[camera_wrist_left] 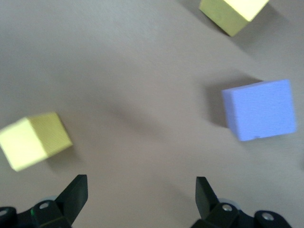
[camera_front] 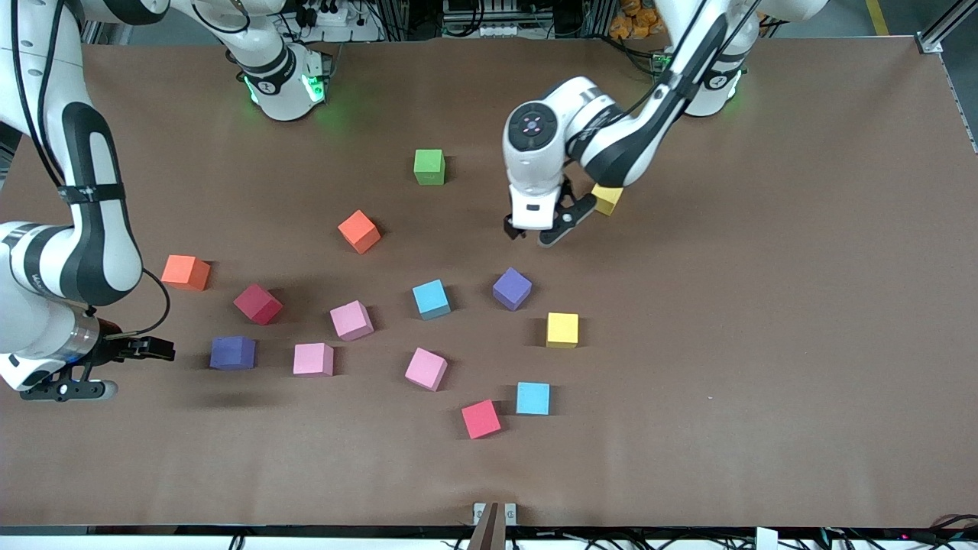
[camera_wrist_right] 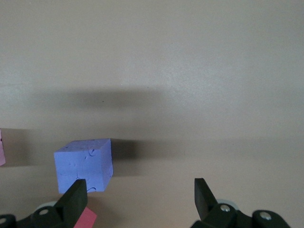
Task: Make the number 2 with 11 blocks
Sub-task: 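Lower the open left gripper around the yellow cube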
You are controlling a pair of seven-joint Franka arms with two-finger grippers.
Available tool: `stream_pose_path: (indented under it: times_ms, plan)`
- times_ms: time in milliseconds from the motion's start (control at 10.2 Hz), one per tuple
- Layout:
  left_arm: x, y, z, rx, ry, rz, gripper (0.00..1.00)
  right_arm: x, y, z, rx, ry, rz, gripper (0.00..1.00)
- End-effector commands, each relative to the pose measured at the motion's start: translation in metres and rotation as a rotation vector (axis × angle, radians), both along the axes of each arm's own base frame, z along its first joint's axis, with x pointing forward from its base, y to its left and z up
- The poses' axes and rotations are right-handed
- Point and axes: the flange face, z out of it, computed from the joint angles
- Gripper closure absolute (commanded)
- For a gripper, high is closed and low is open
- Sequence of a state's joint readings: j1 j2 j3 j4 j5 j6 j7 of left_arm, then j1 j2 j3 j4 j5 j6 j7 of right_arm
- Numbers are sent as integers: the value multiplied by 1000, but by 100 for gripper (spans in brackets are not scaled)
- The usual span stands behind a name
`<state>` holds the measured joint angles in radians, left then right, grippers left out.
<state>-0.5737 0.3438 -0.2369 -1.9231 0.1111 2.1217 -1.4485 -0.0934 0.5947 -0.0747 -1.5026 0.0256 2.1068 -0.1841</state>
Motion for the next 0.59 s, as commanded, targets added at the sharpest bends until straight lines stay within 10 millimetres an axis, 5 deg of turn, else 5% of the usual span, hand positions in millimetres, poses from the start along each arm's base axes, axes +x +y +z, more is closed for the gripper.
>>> stream_pose_path:
  times_ms: [0, 490]
  plan:
    - [-28, 45, 6, -19, -10, -104, 0, 2, -3, 0, 5, -7, -4, 0]
    - [-42, 126, -20, -78, -30, 14, 0, -3, -41, 2, 14, -16, -117, 0]
